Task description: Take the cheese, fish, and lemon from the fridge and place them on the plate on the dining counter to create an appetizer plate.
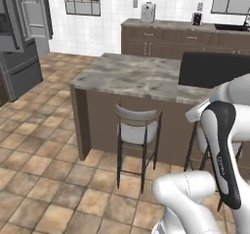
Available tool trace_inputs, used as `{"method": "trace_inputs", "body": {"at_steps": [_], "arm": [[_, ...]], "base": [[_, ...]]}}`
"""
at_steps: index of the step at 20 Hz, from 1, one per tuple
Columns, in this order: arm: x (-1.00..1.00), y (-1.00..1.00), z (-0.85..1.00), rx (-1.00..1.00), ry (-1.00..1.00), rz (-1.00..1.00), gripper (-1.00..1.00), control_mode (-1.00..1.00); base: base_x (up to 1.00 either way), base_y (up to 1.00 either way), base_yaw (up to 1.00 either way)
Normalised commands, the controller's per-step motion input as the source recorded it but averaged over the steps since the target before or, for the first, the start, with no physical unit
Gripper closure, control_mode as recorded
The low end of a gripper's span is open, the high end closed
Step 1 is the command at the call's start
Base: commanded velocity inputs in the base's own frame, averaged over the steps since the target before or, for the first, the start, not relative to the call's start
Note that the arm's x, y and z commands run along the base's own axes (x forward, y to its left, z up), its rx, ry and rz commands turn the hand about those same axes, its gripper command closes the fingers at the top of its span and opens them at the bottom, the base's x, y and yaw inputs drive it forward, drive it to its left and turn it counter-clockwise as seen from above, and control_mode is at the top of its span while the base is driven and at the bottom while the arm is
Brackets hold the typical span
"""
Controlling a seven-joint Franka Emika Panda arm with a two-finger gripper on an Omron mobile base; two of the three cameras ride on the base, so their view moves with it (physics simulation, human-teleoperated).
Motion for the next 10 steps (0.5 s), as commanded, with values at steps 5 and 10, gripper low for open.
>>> {"method": "trace_inputs", "body": {"at_steps": [5,10], "arm": [[0.00,0.00,0.00,0.00,0.00,0.00,-1.00,1.00],[0.00,0.00,0.00,0.00,0.00,0.00,-1.00,1.00]], "base": [[1.00,1.00,0.00],[1.00,1.00,0.00]]}}
